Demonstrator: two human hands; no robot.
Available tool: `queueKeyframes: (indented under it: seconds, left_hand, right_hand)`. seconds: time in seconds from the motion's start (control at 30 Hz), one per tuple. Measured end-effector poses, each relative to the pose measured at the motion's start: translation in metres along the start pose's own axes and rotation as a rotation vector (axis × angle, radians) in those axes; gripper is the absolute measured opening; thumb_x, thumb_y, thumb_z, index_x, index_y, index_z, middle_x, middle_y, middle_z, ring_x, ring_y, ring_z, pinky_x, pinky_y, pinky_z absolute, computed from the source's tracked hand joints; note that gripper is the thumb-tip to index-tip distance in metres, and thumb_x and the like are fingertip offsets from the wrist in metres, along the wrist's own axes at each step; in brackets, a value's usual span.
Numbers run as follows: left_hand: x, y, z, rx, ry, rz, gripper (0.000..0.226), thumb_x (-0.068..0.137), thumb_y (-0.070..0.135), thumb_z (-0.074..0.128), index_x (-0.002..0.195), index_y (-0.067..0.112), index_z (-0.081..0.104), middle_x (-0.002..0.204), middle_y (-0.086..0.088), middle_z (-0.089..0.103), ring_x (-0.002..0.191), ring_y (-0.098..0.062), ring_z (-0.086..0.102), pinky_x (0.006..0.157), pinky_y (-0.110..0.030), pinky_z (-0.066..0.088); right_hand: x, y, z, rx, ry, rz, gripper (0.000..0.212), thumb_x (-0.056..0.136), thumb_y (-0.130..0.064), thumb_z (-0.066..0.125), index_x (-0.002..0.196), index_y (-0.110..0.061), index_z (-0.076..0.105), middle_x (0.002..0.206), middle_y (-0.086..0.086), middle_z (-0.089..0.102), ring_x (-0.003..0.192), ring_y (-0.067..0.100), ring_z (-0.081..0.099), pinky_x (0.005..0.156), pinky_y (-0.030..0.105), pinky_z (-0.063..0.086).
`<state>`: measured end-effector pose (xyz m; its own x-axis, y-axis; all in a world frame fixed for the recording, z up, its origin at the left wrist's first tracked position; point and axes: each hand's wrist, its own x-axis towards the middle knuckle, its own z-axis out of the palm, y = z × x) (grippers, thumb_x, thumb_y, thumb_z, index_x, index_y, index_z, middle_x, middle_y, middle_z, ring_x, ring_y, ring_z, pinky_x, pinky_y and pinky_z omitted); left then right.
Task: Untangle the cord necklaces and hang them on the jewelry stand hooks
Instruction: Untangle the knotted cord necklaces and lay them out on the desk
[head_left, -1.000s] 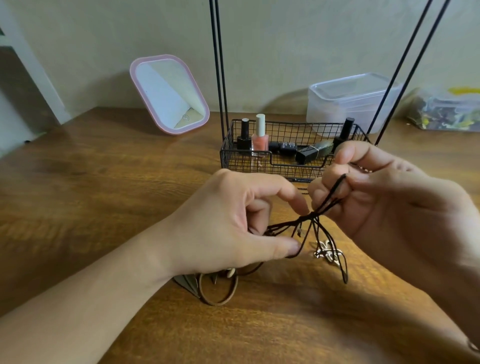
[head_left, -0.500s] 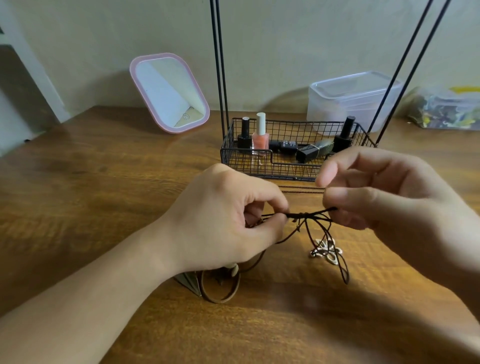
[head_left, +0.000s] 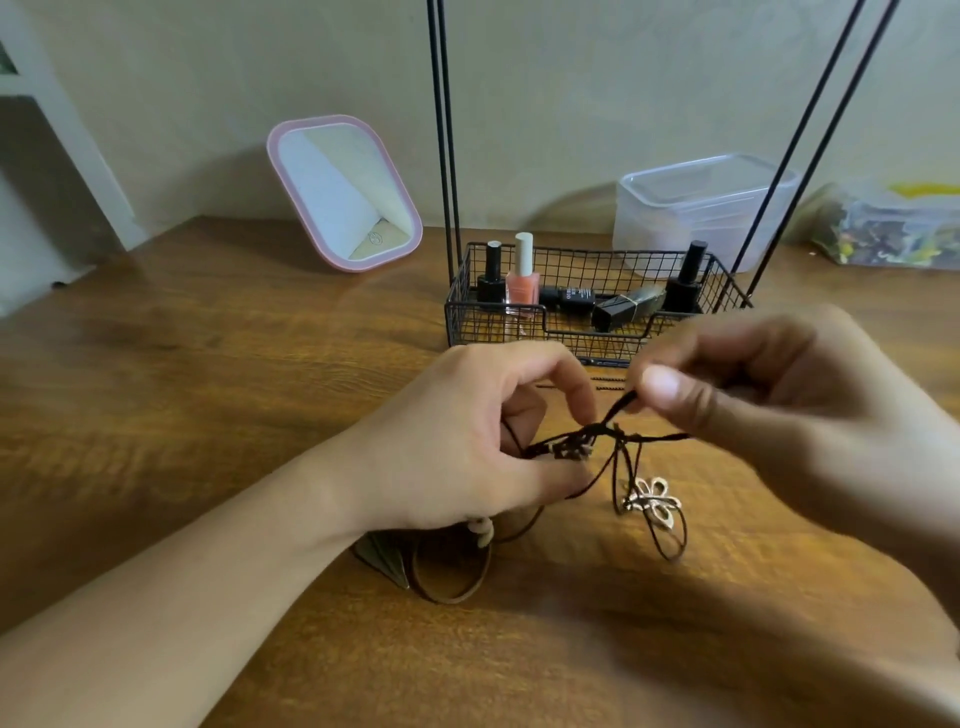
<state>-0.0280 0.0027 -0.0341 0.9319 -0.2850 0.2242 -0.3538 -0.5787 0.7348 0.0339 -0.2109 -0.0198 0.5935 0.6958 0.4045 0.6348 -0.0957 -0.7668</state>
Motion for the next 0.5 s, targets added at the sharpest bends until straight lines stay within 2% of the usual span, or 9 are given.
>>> queueKeyframes:
  seconds: [0.07,0.13,0.17,0.23,0.3,0.37,0.43,0.5]
  left_hand:
    - [-0.001,0.002,-0.002,-0.059,-0.018,-0.019,0.035,0.074,0.02,0.086,0.092,0.035,0.059,0.056,0.001,0.05,0.047,-0.016,0.049,0.049,-0.027,0.048]
    - [-0.002,0.005,-0.001,-0.036,-0.028,-0.032,0.041,0.07,0.024,0.088,0.095,0.039,0.059,0.064,-0.003,0.056,0.058,-0.024,0.057,0.06,-0.043,0.055]
    - [-0.002,0.006,0.0,-0.013,-0.028,-0.032,0.043,0.069,0.026,0.089,0.096,0.039,0.058,0.065,-0.001,0.055,0.059,-0.023,0.056,0.064,-0.045,0.054]
    - [-0.002,0.007,0.0,0.027,-0.009,-0.033,0.046,0.066,0.03,0.09,0.096,0.038,0.055,0.069,0.003,0.052,0.06,-0.016,0.054,0.065,-0.041,0.054]
    - [-0.002,0.006,-0.002,0.067,0.023,-0.033,0.049,0.062,0.037,0.09,0.093,0.037,0.053,0.083,0.012,0.057,0.072,-0.008,0.057,0.066,-0.027,0.055]
    - [-0.002,0.005,-0.004,0.132,0.028,-0.014,0.046,0.06,0.043,0.09,0.087,0.037,0.053,0.09,0.02,0.058,0.082,-0.003,0.059,0.07,-0.022,0.055]
    - [-0.001,0.003,-0.004,0.22,0.005,0.026,0.041,0.06,0.049,0.089,0.08,0.037,0.055,0.08,0.02,0.059,0.079,-0.005,0.06,0.065,-0.022,0.053]
    - [-0.001,0.003,-0.005,0.282,-0.023,0.021,0.038,0.059,0.056,0.086,0.079,0.035,0.062,0.077,0.021,0.062,0.08,-0.002,0.061,0.064,-0.019,0.049]
  right_hand:
    - [0.003,0.004,-0.004,0.22,0.038,0.054,0.025,0.08,-0.046,0.072,0.078,-0.021,0.075,0.055,0.007,0.051,0.05,0.011,0.042,0.048,0.022,0.033]
    - [0.002,0.009,-0.007,0.384,0.032,0.113,0.034,0.076,-0.049,0.076,0.08,-0.015,0.074,0.057,0.021,0.034,0.05,0.014,0.03,0.054,0.034,0.021]
    - [0.002,0.01,-0.008,0.473,0.027,0.12,0.033,0.077,-0.047,0.075,0.08,-0.014,0.072,0.054,0.015,0.03,0.049,0.013,0.026,0.057,0.04,0.017]
    - [0.003,0.009,-0.011,0.636,0.007,0.108,0.023,0.081,-0.039,0.07,0.08,-0.016,0.067,0.051,-0.004,0.027,0.045,0.012,0.023,0.06,0.043,0.017]
    - [0.006,0.009,-0.015,0.758,-0.028,0.084,0.019,0.086,-0.034,0.065,0.08,-0.017,0.06,0.051,-0.008,0.023,0.043,0.011,0.026,0.059,0.036,0.033]
    - [0.008,0.009,-0.019,0.874,-0.065,0.055,0.017,0.09,-0.029,0.062,0.083,-0.015,0.055,0.052,-0.007,0.026,0.044,0.01,0.034,0.062,0.03,0.046]
    - [0.011,0.008,-0.021,0.984,-0.093,0.075,0.016,0.09,-0.026,0.062,0.084,-0.014,0.054,0.054,-0.006,0.031,0.046,0.009,0.038,0.055,0.027,0.046]
    - [0.017,0.003,-0.024,1.011,-0.116,0.11,0.016,0.089,-0.026,0.063,0.082,-0.015,0.054,0.055,-0.006,0.036,0.048,0.008,0.038,0.045,0.021,0.04]
